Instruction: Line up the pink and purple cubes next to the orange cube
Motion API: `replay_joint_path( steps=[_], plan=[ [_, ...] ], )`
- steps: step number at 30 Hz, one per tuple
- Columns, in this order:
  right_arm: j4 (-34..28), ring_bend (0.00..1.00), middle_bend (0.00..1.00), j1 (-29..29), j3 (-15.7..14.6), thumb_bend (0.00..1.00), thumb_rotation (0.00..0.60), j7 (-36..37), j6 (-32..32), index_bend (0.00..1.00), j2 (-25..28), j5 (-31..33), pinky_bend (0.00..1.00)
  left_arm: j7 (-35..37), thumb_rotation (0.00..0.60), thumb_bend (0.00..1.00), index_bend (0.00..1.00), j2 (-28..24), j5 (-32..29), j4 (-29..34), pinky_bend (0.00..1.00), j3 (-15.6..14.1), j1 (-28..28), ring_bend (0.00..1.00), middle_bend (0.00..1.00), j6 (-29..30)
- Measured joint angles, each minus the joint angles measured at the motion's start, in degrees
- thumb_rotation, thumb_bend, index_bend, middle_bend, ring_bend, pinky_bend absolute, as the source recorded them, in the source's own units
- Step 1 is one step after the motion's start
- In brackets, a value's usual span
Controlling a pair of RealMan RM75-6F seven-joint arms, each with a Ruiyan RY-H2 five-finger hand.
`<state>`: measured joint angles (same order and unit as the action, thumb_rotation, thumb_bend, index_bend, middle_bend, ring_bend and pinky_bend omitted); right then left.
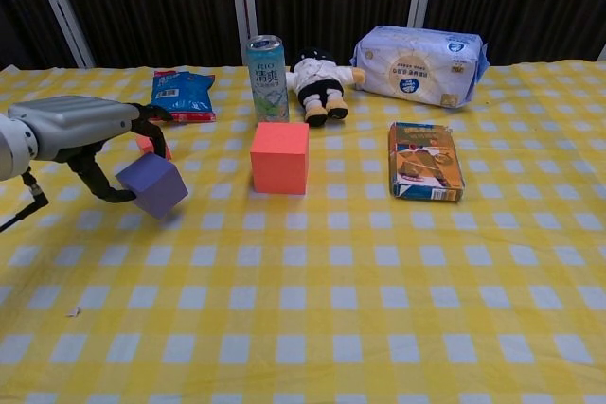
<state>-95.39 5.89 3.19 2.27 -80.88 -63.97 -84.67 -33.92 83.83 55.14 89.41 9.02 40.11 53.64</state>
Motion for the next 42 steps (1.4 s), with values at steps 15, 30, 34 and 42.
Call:
replay_joint_path(
  steps=[15, 30, 34, 42],
  plan=[
    [-0.42, 0.00, 0.00, 0.14, -0.24, 0.34, 0.600, 1.15, 0.62, 0.00, 0.40, -0.02, 0.00, -10.60, 0.600, 0.38, 0.42, 5.63, -27.13, 0.59, 0.00, 9.48, 8.97, 0.00, 0.00, 8.19],
    [-0.73, 0.00, 0.00, 0.51, -0.39, 0.34, 0.600, 4.09, 1.86, 0.00, 1.48, 0.21, 0.00, -16.99, 0.600, 0.38, 0.42, 17.92, -34.73, -13.29, 0.00, 11.08, 17.76, 0.00, 0.00, 10.14],
    [-0.77, 0.00, 0.00, 0.52, -0.40, 0.34, 0.600, 4.24, 1.92, 0.00, 1.54, 0.29, 0.00, -16.44, 0.600, 0.38, 0.42, 19.00, -34.58, -14.70, 0.00, 11.30, 18.29, 0.00, 0.00, 9.56],
    [-0.85, 0.00, 0.00, 0.53, -0.42, 0.34, 0.600, 4.14, 1.97, 0.00, 1.58, 0.42, 0.00, -15.97, 0.600, 0.38, 0.42, 20.50, -34.56, -16.21, 0.00, 11.40, 18.68, 0.00, 0.00, 9.28]
  ],
)
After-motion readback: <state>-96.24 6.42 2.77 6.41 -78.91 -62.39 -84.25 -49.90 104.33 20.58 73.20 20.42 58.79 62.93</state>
